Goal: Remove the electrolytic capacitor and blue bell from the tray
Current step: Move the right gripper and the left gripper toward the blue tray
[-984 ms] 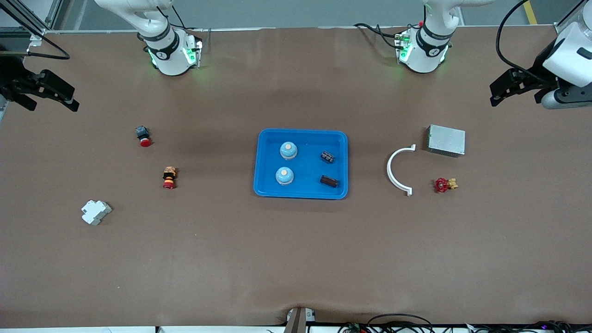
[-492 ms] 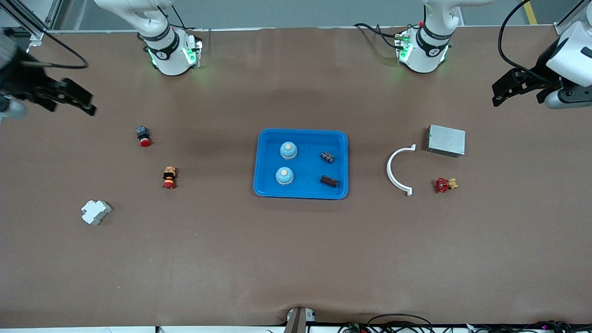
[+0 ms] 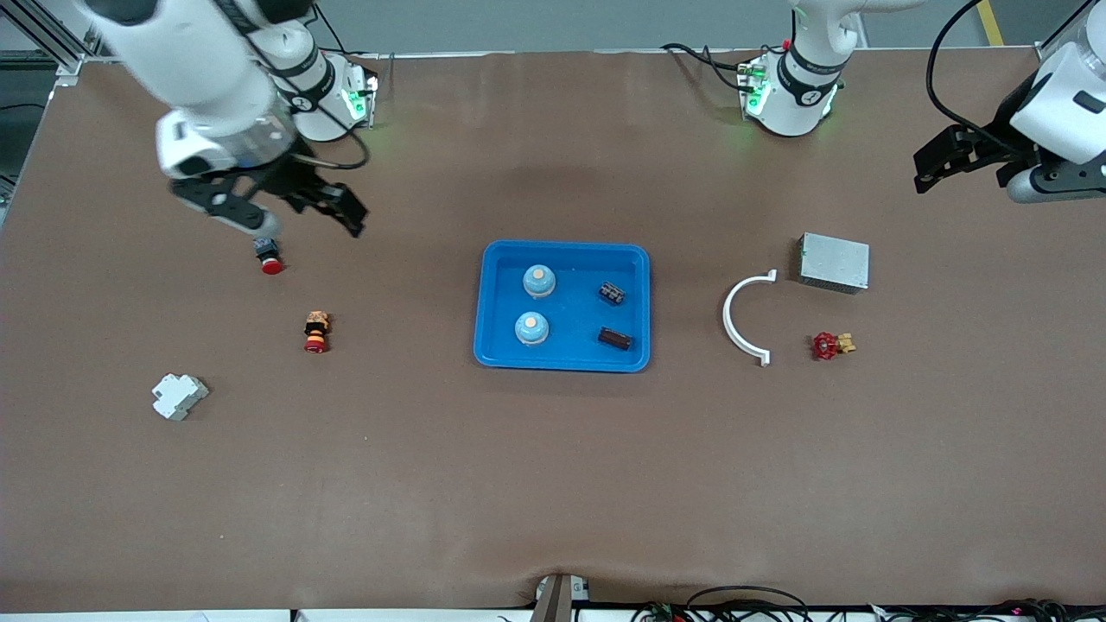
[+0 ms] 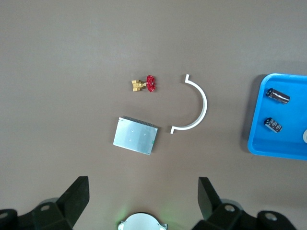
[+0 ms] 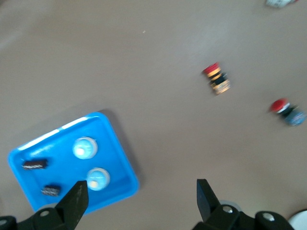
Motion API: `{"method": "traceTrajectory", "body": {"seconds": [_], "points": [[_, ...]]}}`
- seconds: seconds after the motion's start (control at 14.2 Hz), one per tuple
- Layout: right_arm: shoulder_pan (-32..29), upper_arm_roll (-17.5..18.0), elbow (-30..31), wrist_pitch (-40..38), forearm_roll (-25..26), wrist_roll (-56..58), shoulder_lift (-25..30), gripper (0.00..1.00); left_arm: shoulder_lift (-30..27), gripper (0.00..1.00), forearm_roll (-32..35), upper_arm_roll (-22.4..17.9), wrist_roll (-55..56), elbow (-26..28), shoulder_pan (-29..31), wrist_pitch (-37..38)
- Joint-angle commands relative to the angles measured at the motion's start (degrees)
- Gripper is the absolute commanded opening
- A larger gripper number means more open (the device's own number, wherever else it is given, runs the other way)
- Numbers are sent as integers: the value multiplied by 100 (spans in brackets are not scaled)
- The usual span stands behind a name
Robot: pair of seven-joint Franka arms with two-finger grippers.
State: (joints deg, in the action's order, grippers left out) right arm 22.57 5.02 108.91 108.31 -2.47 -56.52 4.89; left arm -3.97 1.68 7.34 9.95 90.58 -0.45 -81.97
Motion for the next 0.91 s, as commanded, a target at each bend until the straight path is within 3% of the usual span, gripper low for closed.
{"method": "traceTrajectory", "body": {"seconds": [0.0,0.42,0.63,0.84], "points": [[553,-71,534,812,-69,-1173,-171,100,-95,100,-133,22,112,310,10,-91],[1512,-89,508,2025,185,-2810,-1577,100,-192,100,-247,452,516,1294,1,-828],[1969,-98,490,2623,684,-3784,-2297,100,-200,100,-247,768,893,1846,1,-1355],[2190,-89,184,3028,1283,-4734,-3097,100,-201,100,-247,1348,2052,2418,1,-2075]]}}
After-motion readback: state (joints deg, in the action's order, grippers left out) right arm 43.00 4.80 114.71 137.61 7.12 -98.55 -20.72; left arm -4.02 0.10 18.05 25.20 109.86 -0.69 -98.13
